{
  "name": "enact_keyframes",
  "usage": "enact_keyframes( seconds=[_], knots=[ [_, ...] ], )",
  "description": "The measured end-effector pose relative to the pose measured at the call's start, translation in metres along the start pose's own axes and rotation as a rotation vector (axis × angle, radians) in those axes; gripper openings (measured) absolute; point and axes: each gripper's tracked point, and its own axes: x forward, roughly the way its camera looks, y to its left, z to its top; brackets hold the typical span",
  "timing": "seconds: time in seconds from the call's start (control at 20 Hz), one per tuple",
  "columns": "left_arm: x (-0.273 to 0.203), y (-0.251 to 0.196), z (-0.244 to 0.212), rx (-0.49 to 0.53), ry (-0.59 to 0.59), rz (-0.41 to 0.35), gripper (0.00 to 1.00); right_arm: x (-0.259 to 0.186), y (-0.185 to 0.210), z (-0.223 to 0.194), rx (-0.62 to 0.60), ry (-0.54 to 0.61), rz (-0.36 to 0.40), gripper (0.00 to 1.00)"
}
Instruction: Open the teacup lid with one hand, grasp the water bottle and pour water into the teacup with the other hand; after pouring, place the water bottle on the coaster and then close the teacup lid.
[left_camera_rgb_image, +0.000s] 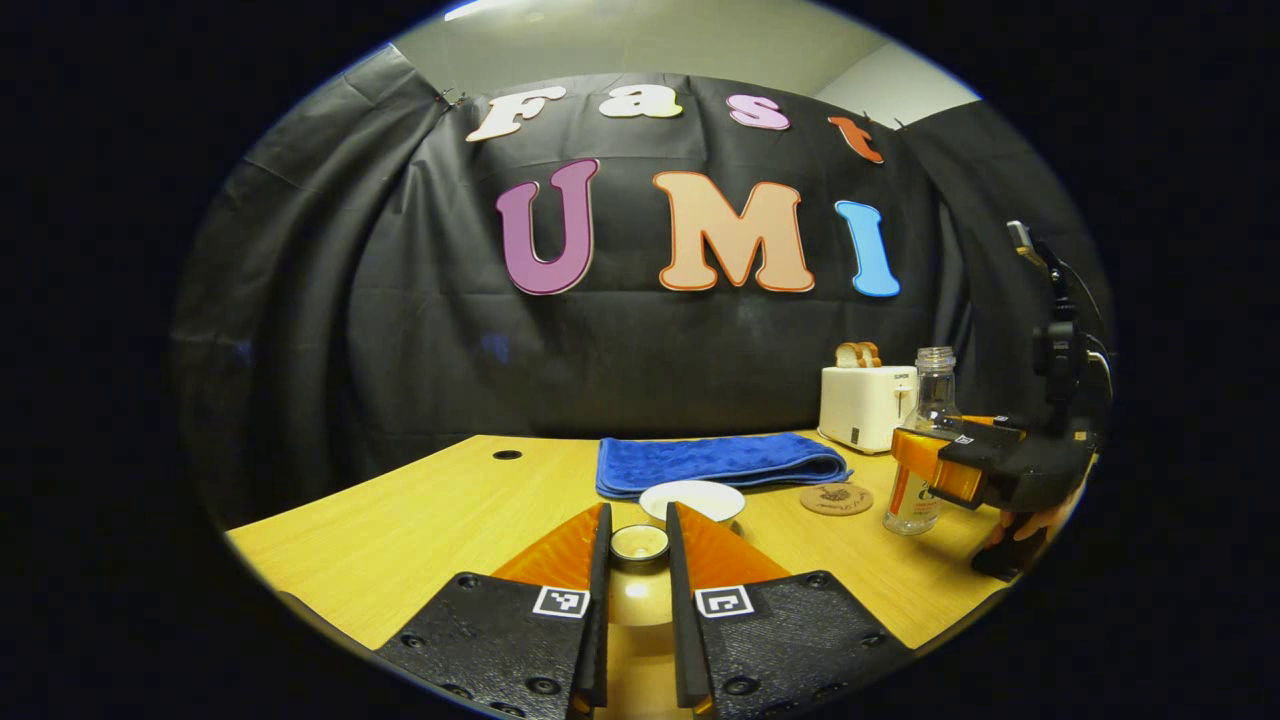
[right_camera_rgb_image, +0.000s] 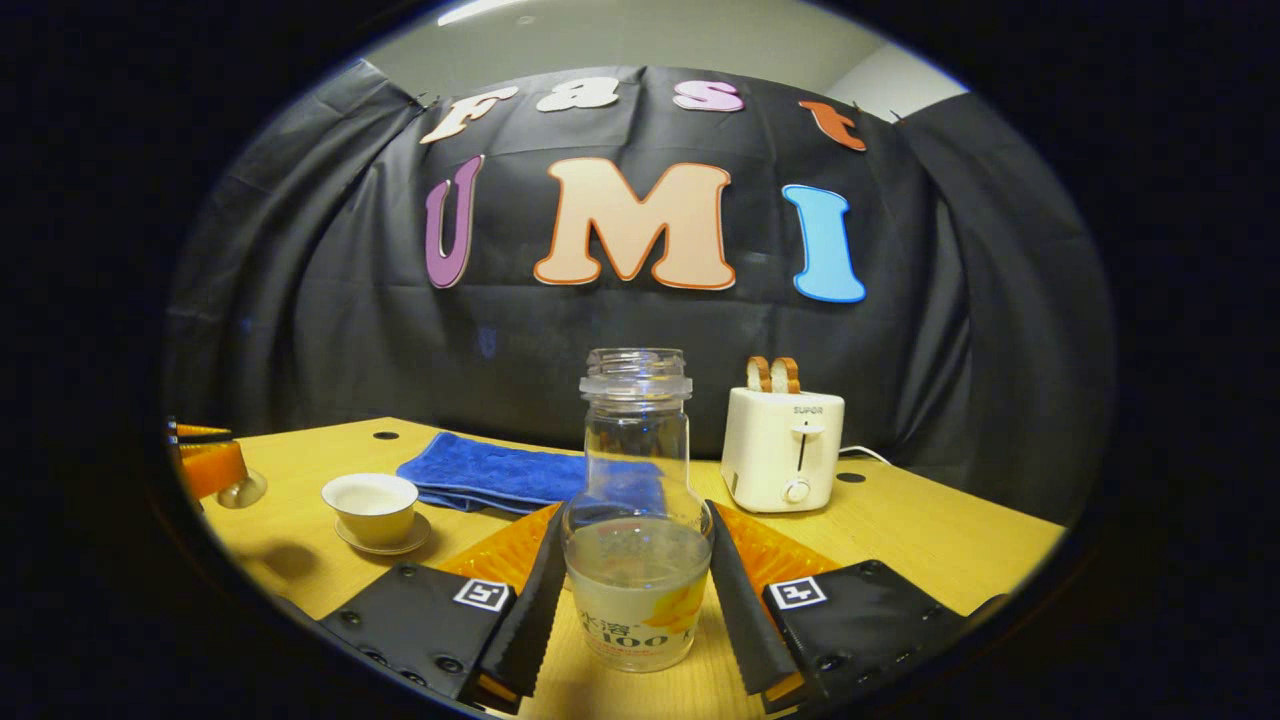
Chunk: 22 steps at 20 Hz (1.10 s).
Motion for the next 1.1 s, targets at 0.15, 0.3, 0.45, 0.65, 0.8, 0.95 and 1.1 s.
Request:
enact_keyframes(
  seconds=[0.15,0.3,0.45,0.65,0.8,0.95,1.1],
  knots=[
    [-0.004,0.028,-0.001,-0.003,0.002,0.037,0.24,0.009,0.035,0.005,-0.191,-0.023,0.035,0.78],
    [-0.003,0.029,-0.001,-0.001,0.000,0.040,0.24,0.022,0.057,0.003,-0.372,-0.005,0.064,0.78],
    [-0.005,0.030,0.000,-0.001,0.000,0.040,0.24,0.037,0.078,-0.005,-0.579,0.031,0.100,0.78],
    [-0.005,0.038,-0.001,-0.001,0.001,0.054,0.24,0.048,0.081,-0.010,-0.859,0.056,0.118,0.77],
    [-0.005,0.040,-0.001,-0.001,0.002,0.058,0.24,0.049,0.097,-0.002,-1.049,0.003,0.148,0.77],
    [-0.006,0.047,-0.001,-0.002,0.004,0.072,0.24,0.051,0.111,-0.004,-1.177,-0.029,0.194,0.78],
    [-0.008,0.058,-0.001,-0.002,0.003,0.091,0.24,0.050,0.119,-0.010,-1.273,-0.039,0.217,0.78]
  ],
)
